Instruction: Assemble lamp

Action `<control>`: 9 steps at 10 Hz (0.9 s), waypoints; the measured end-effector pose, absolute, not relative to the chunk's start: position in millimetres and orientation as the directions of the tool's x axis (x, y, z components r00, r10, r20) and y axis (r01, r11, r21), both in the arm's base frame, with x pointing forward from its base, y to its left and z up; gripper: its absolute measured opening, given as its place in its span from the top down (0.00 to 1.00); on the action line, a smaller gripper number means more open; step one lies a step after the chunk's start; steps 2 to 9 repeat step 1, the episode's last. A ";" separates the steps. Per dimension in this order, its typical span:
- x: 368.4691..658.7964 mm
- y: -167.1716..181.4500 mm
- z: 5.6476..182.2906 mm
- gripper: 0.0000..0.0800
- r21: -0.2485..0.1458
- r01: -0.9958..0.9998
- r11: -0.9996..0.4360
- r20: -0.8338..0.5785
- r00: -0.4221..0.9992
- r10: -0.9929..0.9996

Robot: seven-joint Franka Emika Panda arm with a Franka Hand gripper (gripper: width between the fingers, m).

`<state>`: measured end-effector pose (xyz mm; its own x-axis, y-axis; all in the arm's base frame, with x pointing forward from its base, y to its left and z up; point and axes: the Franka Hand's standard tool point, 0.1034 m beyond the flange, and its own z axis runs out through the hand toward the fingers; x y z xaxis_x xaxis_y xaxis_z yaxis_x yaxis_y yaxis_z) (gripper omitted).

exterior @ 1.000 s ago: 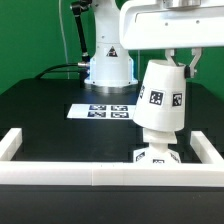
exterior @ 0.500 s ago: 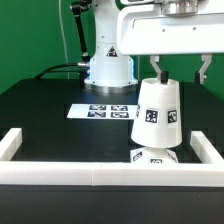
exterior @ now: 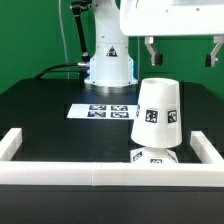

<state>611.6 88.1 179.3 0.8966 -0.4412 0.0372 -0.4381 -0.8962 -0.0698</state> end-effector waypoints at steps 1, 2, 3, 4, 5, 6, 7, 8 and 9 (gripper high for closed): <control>611.6 87.8 179.1 0.13 -0.070 -0.439 -0.896 0.037 0.896 -0.442; 611.6 87.8 179.1 0.13 -0.070 -0.439 -0.896 0.037 0.896 -0.442; 611.6 87.8 179.1 0.13 -0.070 -0.439 -0.896 0.037 0.896 -0.442; 611.6 87.8 179.1 0.13 -0.070 -0.439 -0.896 0.037 0.896 -0.442; 611.6 87.8 179.1 0.13 -0.070 -0.439 -0.896 0.037 0.896 -0.442; 611.6 87.8 179.1 0.13 -0.070 -0.439 -0.896 0.037 0.896 -0.442; 611.6 87.8 179.1 0.13 -0.070 -0.439 -0.896 0.037 0.896 -0.442; 611.6 87.8 179.1 0.13 -0.070 -0.439 -0.896 0.037 0.896 -0.442; 611.6 87.8 179.1 0.13 -0.070 -0.439 -0.896 0.037 0.896 -0.442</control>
Offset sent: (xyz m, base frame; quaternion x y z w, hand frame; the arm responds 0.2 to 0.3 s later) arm 0.0000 0.0000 0.0000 0.0000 0.0000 0.0000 1.0000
